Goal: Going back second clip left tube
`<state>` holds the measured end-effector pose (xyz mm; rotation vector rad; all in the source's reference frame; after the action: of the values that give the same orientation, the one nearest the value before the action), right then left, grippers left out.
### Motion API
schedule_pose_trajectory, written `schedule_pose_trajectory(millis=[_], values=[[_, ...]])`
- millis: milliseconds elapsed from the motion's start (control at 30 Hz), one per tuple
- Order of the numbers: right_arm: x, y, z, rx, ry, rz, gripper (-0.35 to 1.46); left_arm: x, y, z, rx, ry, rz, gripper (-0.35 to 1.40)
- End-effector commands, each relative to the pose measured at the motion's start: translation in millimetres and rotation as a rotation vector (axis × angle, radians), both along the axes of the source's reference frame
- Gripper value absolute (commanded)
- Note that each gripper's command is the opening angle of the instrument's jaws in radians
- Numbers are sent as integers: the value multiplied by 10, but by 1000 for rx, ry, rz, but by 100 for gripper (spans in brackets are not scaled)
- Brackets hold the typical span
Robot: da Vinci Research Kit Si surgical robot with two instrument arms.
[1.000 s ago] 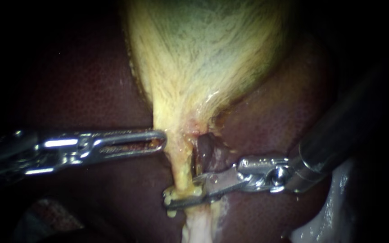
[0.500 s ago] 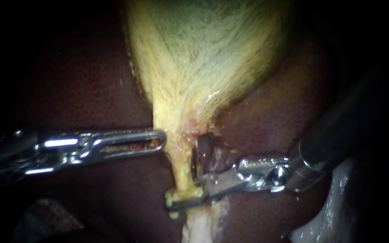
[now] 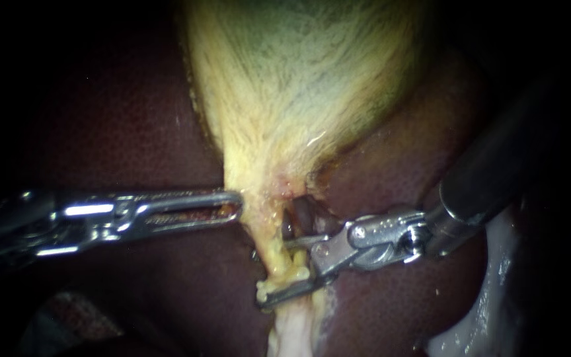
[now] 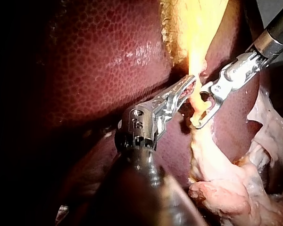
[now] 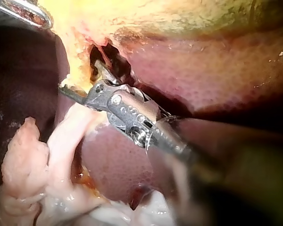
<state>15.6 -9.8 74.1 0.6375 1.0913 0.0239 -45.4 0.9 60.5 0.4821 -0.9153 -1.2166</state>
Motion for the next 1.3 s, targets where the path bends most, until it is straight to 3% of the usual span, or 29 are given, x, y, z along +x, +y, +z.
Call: schedule_pose_trajectory(millis=[33, 267, 567, 867, 1300], values=[[-2, 1, -1, -3, 2, -2, 60, 0, 0, 0, 0, 0, 0, -35], [-9, 7, -9, -18, 14, -5, 60, 0, 0, 0, 0, 0, 0, -35], [-4, -2, -13, -20, 15, -3, 60, 0, 0, 0, 0, 0, 0, -35], [-48, 4, -23, -22, 19, -1, 60, 2, -1, 0, 0, -1, 1, -35], [-112, 43, -65, -45, 10, 40, 60, 2, -1, 2, -1, -1, 1, -35]])
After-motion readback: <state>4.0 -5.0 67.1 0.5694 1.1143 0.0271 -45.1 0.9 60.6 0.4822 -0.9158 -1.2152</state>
